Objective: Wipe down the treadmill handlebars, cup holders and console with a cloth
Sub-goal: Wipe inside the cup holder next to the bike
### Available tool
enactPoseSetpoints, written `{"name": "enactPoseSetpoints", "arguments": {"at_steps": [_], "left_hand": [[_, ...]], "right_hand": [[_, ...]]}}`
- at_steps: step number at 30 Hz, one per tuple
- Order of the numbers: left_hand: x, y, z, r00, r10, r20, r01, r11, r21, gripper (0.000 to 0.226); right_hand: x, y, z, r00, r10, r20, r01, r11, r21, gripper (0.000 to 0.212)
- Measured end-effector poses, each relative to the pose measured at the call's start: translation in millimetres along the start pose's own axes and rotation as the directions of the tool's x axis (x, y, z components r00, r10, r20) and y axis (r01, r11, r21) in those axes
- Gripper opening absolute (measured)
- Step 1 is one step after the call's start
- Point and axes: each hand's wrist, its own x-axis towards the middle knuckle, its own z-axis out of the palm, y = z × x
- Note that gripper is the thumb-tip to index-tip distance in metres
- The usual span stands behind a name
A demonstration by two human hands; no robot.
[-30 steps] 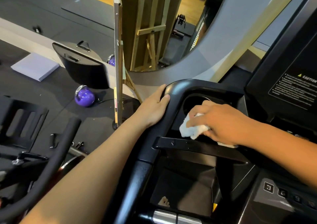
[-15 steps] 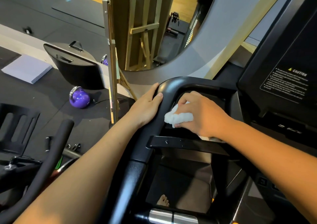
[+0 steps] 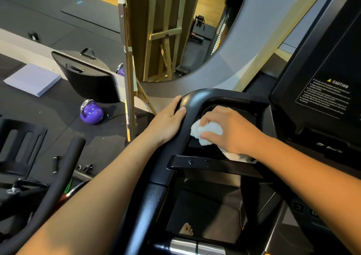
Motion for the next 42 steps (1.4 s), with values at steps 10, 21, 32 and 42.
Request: {"name": "enactPoseSetpoints", "arguments": {"at_steps": [10, 21, 32, 42], "left_hand": [[4, -7, 2, 0.982, 0.186, 0.043, -0.191, 0.965, 0.180, 0.048], [-10, -5, 5, 0.961, 0.269, 0.069, -0.275, 0.884, 0.378, 0.051], [-4, 3, 3, 0.858, 0.482, 0.180, -0.504, 0.720, 0.478, 0.050], [-22, -13, 7, 0.859, 0.508, 0.070, -0.497, 0.793, 0.353, 0.068]], "right_hand": [[-8, -7, 3, 1.000, -0.006, -0.028, 0.005, 0.999, -0.035, 0.024], [-6, -12, 10, 0.995, 0.067, -0.071, -0.071, 0.996, -0.059, 0.024], [-5, -12, 1, 0.996, -0.054, 0.070, 0.055, 0.998, -0.008, 0.029], [-12, 0, -13, 0.981, -0.014, 0.192, 0.026, 0.998, -0.060, 0.028]]}}
